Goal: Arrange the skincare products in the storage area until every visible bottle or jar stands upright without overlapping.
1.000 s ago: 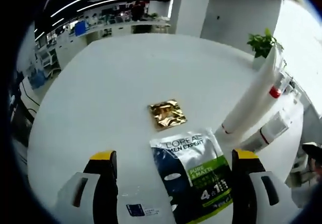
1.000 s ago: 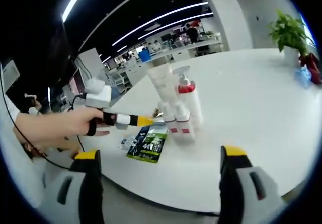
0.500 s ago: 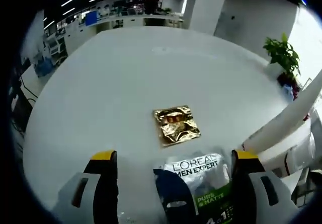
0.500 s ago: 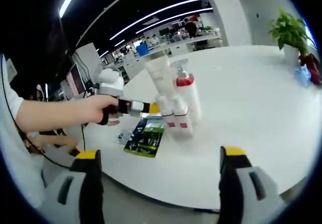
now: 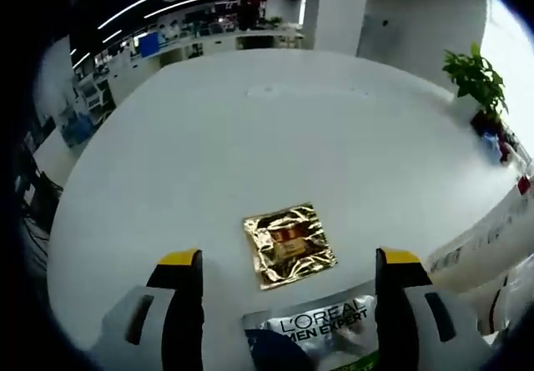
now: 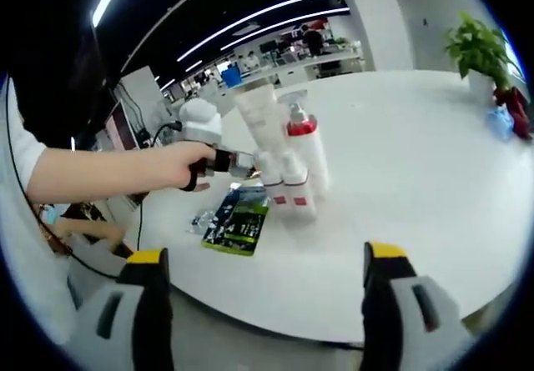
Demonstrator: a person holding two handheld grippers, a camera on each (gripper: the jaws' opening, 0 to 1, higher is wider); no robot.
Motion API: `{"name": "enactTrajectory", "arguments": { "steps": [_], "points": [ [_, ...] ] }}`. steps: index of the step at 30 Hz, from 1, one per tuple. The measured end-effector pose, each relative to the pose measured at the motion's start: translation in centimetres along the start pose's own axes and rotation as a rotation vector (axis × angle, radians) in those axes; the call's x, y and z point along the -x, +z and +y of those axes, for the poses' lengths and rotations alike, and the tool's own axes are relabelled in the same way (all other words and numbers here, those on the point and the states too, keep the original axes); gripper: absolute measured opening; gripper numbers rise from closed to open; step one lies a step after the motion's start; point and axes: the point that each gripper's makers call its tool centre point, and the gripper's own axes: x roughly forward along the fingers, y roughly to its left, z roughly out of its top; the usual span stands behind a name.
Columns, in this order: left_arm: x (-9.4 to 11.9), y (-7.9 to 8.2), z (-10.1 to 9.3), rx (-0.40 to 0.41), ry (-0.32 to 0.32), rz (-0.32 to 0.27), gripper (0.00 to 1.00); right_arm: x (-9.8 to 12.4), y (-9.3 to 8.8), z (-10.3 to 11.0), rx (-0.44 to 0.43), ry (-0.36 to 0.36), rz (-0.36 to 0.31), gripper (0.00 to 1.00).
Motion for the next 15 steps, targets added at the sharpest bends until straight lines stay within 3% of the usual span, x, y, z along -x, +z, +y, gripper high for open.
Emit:
{"name": "enactTrajectory", "arguments": {
  "steps": [5,11,15],
  "points": [
    [-0.6,0.7,-0.2,0.056,0.007,-0.025,0.77,0.0,-0.2,0.1,0.002,0.005,0.008,0.96],
    [-1.2,0.1,-0.2,0.041,0.030,0.007,0.70,0.0,-0.2,0.1,-0.010,0.013,0.008,0.96],
    [-1.2,0.6,-0.1,0.017,0.039,-0.009,0.66,0.0,-0.1,0.1,-0.014,0.013,0.007,0.96]
  ]
}}
